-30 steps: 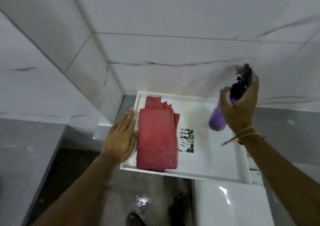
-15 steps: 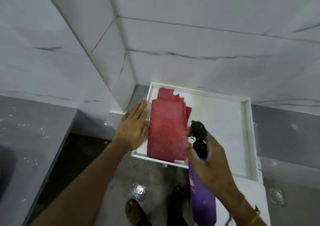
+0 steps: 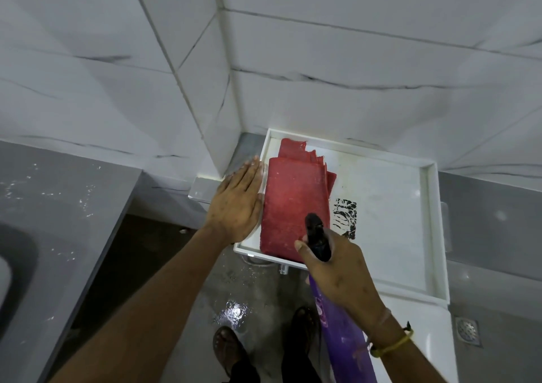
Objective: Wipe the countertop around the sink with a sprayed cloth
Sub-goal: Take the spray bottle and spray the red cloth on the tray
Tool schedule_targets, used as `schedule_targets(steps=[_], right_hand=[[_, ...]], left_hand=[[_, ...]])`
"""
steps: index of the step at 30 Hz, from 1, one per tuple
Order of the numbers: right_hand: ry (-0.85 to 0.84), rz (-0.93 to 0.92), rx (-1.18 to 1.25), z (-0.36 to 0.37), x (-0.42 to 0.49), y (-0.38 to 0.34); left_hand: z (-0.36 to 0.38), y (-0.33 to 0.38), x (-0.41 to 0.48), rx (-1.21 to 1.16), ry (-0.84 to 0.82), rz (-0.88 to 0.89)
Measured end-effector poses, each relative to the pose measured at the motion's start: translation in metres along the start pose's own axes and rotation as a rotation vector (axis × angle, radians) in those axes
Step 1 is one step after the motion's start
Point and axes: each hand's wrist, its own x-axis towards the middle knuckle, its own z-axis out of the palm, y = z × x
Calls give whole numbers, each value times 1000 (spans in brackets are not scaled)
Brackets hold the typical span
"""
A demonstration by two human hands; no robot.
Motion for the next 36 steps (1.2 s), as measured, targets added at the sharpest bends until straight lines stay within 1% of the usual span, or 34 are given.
schedule_targets(steps=[3,7,11,14,16,18,21,22,23,26,28,33,36], right_hand=[[6,-8,-39,5,-9,-1],[8,6,-9,12,-21,0],[23,6,-57,11,-27,2],[66,7,30,4,-26,-1],[67,-2,88,-6,-25,-8],[108,-54,132,-21,-24,-19],[244,-199,248,-50,-18,-36],[293,-257,299,-60,-14,-39],[345,-319,332,-71,-7,-41],[489,-486,345,-99,21,-42],[563,-551,338,-115,42,-35],[710,-519,322,-137,85,-6],[769,-472,315,-142,101,8]], left_hand=[[-1,0,0,4,1,7],[-1,-1,0,6,2,15],[-2,0,0,-1,-12,12],[-5,2,-1,4,-24,-1],[-8,4,-2,35,-5,-24],[-14,9,-3,69,53,0],[-16,22,-3,133,140,140],[-18,29,-2,129,152,151],[-21,36,0,97,126,118],[-27,55,7,-54,41,-134],[-31,64,13,-92,47,-246],[-36,82,23,-204,-2,-433],[-35,89,29,-198,-30,-500]])
